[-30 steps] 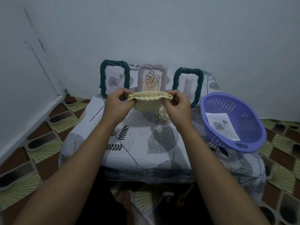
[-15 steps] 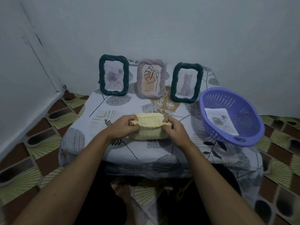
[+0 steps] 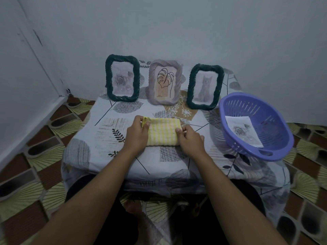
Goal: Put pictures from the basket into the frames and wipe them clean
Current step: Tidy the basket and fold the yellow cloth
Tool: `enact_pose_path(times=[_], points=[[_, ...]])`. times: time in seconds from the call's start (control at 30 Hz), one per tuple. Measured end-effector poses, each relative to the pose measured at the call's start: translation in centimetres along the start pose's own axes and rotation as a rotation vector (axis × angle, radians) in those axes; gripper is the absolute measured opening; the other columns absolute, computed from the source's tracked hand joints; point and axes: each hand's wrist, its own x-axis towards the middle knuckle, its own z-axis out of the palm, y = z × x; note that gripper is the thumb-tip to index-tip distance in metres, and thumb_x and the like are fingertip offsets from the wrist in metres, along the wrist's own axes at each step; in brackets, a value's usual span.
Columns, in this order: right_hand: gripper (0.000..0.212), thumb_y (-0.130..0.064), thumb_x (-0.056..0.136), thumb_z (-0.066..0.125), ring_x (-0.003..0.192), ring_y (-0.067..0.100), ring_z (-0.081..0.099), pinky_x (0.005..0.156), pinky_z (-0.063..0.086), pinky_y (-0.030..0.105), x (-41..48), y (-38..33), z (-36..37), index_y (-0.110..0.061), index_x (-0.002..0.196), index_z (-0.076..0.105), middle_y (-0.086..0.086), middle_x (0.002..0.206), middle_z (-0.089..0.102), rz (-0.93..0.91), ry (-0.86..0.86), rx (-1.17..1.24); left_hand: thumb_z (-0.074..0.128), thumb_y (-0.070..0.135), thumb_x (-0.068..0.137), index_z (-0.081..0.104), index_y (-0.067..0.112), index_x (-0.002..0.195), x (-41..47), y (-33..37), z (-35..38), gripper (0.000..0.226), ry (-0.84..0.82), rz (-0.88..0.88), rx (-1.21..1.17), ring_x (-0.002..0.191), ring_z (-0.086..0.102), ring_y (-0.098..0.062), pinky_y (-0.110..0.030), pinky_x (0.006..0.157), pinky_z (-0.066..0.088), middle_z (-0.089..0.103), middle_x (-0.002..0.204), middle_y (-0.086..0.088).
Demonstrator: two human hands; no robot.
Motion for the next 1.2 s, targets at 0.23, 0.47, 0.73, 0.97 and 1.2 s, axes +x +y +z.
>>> enact_pose_path(times=[0.23, 0.47, 0.73, 0.97, 1.2], points=[[0.031, -0.041, 0.104, 0.037, 0.104, 0.029, 0.059, 0.096, 0.029, 0.043, 1.0, -1.5, 0.3, -0.015, 0.108, 0.053, 0.006, 0.106, 0.067, 0.124, 0.004, -0.173, 0.067, 0.021, 0.094, 0.061, 0.005, 0.111, 1.0, -0.3, 0.5, 0.025, 0.114, 0.042, 0.053, 0.081, 0.055, -0.017, -0.02, 0.063, 0.029, 0.062, 0.09, -0.004], [0.026, -0.032, 0.093, 0.052, 0.11, 0.024, 0.052, 0.096, 0.031, 0.043, 1.0, -2.1, 0.9, -0.017, 0.115, 0.049, 0.001, 0.116, 0.056, 0.052, 0.153, -0.014, 0.065, 0.035, 0.093, 0.045, 0.016, 0.135, 1.4, -0.5, 0.0, 0.051, 0.191, 0.068, 0.053, 0.095, 0.058, -0.016, -0.03, 0.08, 0.042, 0.058, 0.12, -0.001], [0.048, -0.041, 0.106, 0.026, 0.151, 0.021, 0.007, 0.108, 0.017, 0.053, 1.3, -2.3, 2.5, -0.04, 0.154, 0.024, -0.006, 0.165, 0.014, -0.226, -0.059, -0.299, 0.023, 0.039, 0.107, 0.034, 0.026, 0.152, 1.0, -0.6, 1.3, 0.049, -0.125, 0.302, 0.53, 0.152, 0.01, -0.023, -0.05, 0.118, 0.013, 0.03, 0.161, 0.004], [0.055, -0.047, 0.105, 0.015, 0.153, 0.023, -0.006, 0.113, 0.006, 0.063, 1.5, -1.9, 2.9, -0.035, 0.158, 0.009, -0.011, 0.167, 0.0, -0.106, -0.192, -0.407, 0.01, 0.059, 0.101, 0.005, 0.043, 0.156, 1.4, -1.5, 1.7, 0.057, -0.324, 0.163, 0.809, 0.153, -0.008, -0.026, -0.065, 0.114, -0.004, 0.001, 0.166, 0.016], [0.063, -0.044, 0.104, 0.014, 0.153, 0.024, -0.007, 0.116, 0.001, 0.062, 1.5, -1.8, 3.4, -0.017, 0.159, 0.0, -0.004, 0.168, 0.001, 0.094, -0.14, -0.353, 0.011, 0.063, 0.099, 0.004, 0.038, 0.157, 1.2, -1.4, 1.7, 0.064, -0.304, 0.097, 0.811, 0.153, -0.002, -0.027, -0.067, 0.114, -0.003, 0.001, 0.166, 0.014]])
